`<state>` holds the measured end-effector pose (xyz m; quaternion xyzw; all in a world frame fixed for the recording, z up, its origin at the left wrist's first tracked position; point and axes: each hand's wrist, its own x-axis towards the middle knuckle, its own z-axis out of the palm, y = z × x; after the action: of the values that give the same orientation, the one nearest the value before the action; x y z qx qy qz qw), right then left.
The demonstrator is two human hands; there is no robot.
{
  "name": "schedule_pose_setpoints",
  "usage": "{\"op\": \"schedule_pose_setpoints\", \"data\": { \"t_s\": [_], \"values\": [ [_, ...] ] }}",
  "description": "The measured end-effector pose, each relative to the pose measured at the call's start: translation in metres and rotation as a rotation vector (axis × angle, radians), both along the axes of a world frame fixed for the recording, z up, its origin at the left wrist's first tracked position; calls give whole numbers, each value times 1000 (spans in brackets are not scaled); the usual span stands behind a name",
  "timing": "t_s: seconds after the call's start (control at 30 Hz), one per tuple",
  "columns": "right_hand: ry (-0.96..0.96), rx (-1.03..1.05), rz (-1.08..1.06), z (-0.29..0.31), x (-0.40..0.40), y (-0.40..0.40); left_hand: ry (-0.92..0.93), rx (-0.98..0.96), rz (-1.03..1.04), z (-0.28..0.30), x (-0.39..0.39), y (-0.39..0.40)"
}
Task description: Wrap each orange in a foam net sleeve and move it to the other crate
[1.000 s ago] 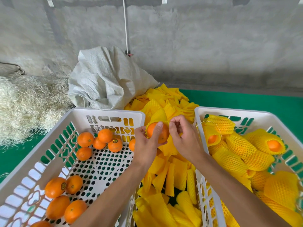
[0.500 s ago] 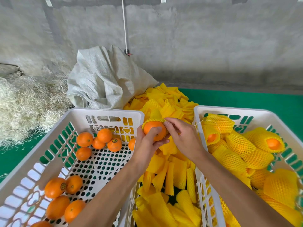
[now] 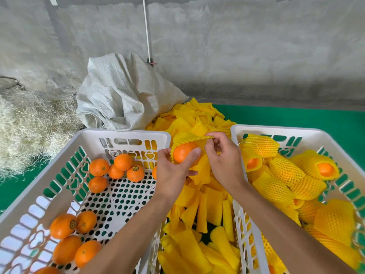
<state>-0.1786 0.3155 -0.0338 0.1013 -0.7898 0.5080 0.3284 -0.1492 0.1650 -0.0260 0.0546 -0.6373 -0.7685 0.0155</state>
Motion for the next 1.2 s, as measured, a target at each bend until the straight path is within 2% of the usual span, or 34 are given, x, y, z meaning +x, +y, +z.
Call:
{"op": "schedule_pose_setpoints", "data": {
  "t_s": [0.13,0.2,0.37,0.5,0.6,0.93,1.07,1.2],
  "values": [
    [224,116,1,5,8,-3,-15,-150,57,-2,1,-2],
    [244,167,24,5,9,-5,-5,-143,62,-2,0,-3],
    [-3,313,20,1,7,-2,18,61,38,4,0,-4],
    [-163,335,127,-5,1,2,25,199,-44,6,0,-5],
    [-192,345,164,-10,-1,3,-10,262,-107,6,0,-5],
    [-89,317,106,-6,-4,7,-56,-9,-50,7,0,-2],
    [-107,320,110,-5,-3,9,-6,-50,-24,6,2,-1],
    [-42,341,66,-4,0,6,106,-114,26,3,3,-1]
  ]
}}
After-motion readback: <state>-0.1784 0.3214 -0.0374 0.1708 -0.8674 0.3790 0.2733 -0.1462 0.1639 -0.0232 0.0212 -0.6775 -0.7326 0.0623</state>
